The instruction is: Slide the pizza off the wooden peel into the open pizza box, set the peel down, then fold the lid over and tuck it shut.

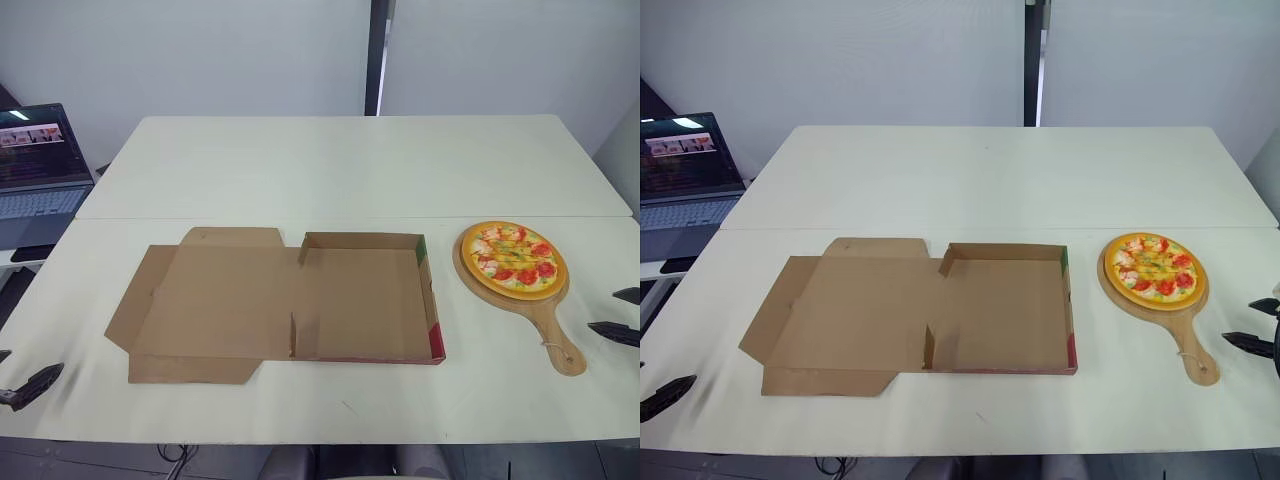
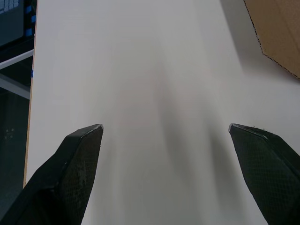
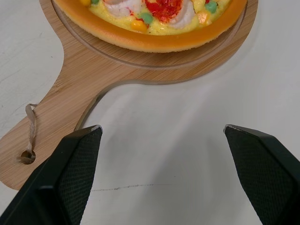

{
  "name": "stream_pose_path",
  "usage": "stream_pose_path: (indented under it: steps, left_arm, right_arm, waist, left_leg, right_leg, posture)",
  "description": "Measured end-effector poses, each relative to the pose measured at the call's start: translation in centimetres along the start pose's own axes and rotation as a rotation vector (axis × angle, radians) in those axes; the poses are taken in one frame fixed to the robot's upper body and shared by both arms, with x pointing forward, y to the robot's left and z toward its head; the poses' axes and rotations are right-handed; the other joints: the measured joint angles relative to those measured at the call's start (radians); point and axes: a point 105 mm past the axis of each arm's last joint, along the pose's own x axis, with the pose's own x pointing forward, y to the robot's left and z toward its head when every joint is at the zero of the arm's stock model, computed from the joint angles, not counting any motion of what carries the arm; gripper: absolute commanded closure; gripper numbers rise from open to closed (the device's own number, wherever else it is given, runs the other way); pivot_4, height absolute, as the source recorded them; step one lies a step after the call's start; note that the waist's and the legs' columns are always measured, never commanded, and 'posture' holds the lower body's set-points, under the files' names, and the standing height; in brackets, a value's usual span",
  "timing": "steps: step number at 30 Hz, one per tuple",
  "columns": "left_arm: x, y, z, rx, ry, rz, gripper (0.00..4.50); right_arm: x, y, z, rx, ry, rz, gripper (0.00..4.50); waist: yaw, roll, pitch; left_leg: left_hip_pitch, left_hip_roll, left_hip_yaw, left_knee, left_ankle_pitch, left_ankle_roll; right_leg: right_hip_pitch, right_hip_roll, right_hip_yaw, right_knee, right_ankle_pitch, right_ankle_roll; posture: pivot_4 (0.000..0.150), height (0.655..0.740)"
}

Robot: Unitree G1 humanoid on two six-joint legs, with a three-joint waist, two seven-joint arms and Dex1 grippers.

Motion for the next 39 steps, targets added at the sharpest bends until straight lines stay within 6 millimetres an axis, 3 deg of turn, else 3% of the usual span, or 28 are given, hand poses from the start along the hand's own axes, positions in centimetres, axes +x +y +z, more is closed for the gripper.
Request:
stream_pose_path:
  steps: [4,13,19,35,39]
  left_arm:
    - [0.2,-0.1,0.3,-0.012,-0.006,-0.007,0.03]
    - [1.3,-0.1,3.4,-0.032,-0.132,-0.037,0.03]
    - [1.7,-0.9,5.1,-0.014,-0.198,-0.109,0.03]
    - [2.3,-3.7,5.7,0.044,-0.149,-0.338,0.03]
    - [2.7,-4.1,6.6,0.065,-0.173,-0.360,0.03]
  right_arm:
    - [0.0,-0.3,0.1,-0.003,-0.002,-0.022,0.03]
    - [0.3,-1.7,0.6,0.018,-0.030,-0.141,0.03]
    - [0.3,-1.6,0.4,0.020,-0.026,-0.134,0.03]
    - [0.4,-0.8,0.7,0.029,-0.032,-0.065,0.03]
    - [0.4,-0.7,1.1,0.012,-0.039,-0.060,0.03]
  waist:
    - [0.000,0.000,0.000]
    - [0.000,0.000,0.000]
    - [0.000,0.000,0.000]
    - [-0.001,0.000,0.000]
    - [-0.001,0.000,0.000]
  left_leg:
    - [0.000,0.000,0.000,0.000,0.000,0.000]
    - [0.000,0.000,0.001,0.000,0.000,0.000]
    - [0.000,0.000,0.001,0.000,0.000,0.000]
    - [0.001,0.001,0.005,0.000,0.000,0.000]
    - [0.001,0.001,0.006,0.000,0.000,0.000]
  right_leg:
    - [0.000,0.000,0.000,0.000,0.000,0.000]
    - [-0.001,0.000,0.001,0.000,0.000,0.000]
    - [-0.001,0.001,0.002,0.000,0.000,0.000]
    - [-0.002,0.003,0.008,0.000,0.000,0.000]
    - [-0.002,0.003,0.008,0.000,0.001,0.001]
  posture:
    - [0.150,0.7400]
    - [0.150,0.7400]
    - [0.150,0.7400]
    - [0.150,0.7400]
    - [0.150,0.7400]
